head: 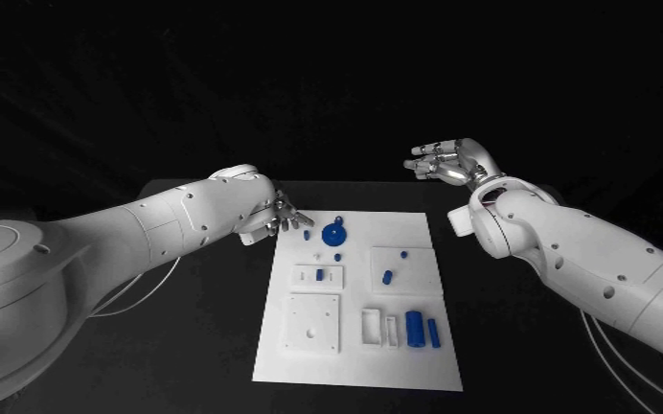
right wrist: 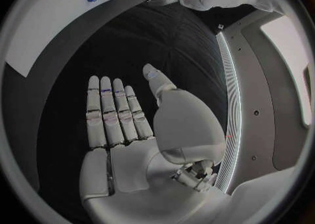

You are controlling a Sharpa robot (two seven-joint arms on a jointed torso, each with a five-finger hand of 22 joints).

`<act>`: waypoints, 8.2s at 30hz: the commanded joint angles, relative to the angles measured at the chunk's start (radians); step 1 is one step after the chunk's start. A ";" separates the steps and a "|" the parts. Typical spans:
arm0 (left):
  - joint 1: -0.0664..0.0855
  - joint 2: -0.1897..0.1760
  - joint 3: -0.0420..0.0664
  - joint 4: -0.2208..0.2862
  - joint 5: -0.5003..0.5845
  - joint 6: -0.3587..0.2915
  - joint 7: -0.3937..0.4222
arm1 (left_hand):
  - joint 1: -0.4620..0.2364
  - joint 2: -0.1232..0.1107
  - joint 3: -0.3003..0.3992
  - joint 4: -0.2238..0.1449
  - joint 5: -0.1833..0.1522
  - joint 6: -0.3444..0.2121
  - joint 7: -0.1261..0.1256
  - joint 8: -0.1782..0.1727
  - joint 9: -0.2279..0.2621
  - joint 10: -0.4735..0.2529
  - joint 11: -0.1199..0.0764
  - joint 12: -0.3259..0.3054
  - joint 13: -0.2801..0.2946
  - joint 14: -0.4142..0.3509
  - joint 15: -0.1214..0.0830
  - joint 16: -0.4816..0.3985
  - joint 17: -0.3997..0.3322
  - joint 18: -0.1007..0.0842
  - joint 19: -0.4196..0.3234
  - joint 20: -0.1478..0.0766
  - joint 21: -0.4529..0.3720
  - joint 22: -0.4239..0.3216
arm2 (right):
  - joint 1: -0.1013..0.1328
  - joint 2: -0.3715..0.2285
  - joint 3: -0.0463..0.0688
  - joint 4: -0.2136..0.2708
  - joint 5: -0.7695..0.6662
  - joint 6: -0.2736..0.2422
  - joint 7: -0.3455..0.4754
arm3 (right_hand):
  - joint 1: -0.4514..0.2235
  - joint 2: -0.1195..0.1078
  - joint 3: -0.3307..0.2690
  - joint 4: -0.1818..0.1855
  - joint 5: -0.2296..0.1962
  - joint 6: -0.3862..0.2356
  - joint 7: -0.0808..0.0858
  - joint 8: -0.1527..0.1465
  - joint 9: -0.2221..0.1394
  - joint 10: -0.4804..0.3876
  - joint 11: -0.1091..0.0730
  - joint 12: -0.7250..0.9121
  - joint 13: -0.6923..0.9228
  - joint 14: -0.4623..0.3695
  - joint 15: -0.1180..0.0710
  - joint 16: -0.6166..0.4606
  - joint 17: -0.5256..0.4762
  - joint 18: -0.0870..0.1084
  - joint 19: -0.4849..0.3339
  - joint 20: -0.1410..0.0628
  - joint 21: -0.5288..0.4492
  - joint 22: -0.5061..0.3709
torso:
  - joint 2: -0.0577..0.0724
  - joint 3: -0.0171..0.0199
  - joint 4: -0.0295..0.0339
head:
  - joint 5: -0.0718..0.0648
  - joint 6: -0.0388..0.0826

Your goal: Assemble the parts on the task board

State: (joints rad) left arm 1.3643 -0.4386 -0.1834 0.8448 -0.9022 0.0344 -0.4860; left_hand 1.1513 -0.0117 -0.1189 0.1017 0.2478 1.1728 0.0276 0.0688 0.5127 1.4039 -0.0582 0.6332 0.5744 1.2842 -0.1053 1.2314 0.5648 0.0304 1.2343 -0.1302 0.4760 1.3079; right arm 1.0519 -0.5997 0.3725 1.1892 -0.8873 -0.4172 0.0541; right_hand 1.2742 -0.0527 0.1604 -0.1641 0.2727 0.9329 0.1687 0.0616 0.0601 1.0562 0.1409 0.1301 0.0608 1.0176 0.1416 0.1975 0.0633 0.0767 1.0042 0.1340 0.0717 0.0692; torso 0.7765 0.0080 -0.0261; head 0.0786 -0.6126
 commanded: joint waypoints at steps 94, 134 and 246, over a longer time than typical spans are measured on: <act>-0.013 -0.027 0.006 0.020 0.073 -0.052 0.043 | 0.014 0.100 0.205 -0.239 0.448 -0.035 -0.038 0.081 0.530 0.000 -0.018 0.000 -0.011 -0.005 -0.018 0.016 -0.006 -0.015 -0.012 -0.011 0.020 0.018 | 0.002 0.007 0.000 -0.009 -0.009 0.019 -0.001 | -0.007 -0.004 -0.001 -0.005 0.007 -0.003 0.000 -0.002 0.000 0.002 0.003 -0.007 -0.001 0.004 0.004 -0.010 -0.001 0.005 0.000 0.000 -0.001 0.000 | 0.032 0.0041 -0.0159 | 0.010 0.018; -0.095 -0.295 -0.058 0.535 -0.116 -0.391 0.026 | -0.015 0.069 0.234 -0.270 0.555 0.008 -0.048 0.087 0.515 0.057 -0.027 -0.032 -0.012 0.041 -0.027 0.007 0.033 -0.010 0.010 -0.019 0.038 0.017 | -0.029 -0.003 0.000 -0.023 -0.005 0.027 0.000 | -0.015 -0.001 0.000 -0.008 0.013 -0.002 0.000 -0.002 0.000 0.002 0.003 -0.007 -0.001 0.005 0.004 -0.011 -0.001 0.005 0.000 0.000 -0.001 0.000 | 0.001 -0.0028 0.0068 | 0.005 -0.040; -0.134 -0.207 -0.057 0.405 -0.263 -0.228 0.062 | 0.074 0.049 0.219 -0.173 0.484 0.005 -0.042 0.064 0.482 0.051 -0.022 -0.042 -0.006 0.036 -0.025 -0.018 0.028 -0.011 0.008 -0.017 0.028 0.016 | -0.034 -0.004 0.000 -0.026 0.000 0.033 0.001 | -0.025 -0.001 0.004 0.009 0.032 0.003 -0.001 -0.002 0.000 0.002 0.003 -0.006 -0.001 0.005 0.004 -0.010 -0.001 0.005 0.000 0.000 -0.001 -0.001 | 0.001 -0.0021 0.0071 | -0.002 -0.056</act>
State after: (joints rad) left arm 1.2356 -0.6457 -0.2381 1.2529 -1.1600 -0.2157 -0.4028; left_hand 1.1908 0.0145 0.0613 -0.0388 0.7308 1.1696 -0.0105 0.1314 0.9965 1.4519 -0.0726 0.5931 0.5674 1.3171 -0.1258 1.2152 0.5910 0.0305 1.2381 -0.1484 0.5085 1.3077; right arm 1.0186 -0.6039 0.3724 1.1622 -0.8857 -0.3977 0.0482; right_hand 1.2572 -0.0514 0.1636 -0.1612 0.2982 0.9328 0.1687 0.0616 0.0601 1.0561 0.1410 0.1265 0.0611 1.0176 0.1417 0.1935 0.0636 0.0767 1.0041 0.1341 0.0717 0.0696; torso 0.7770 0.0059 -0.0194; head 0.0763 -0.6688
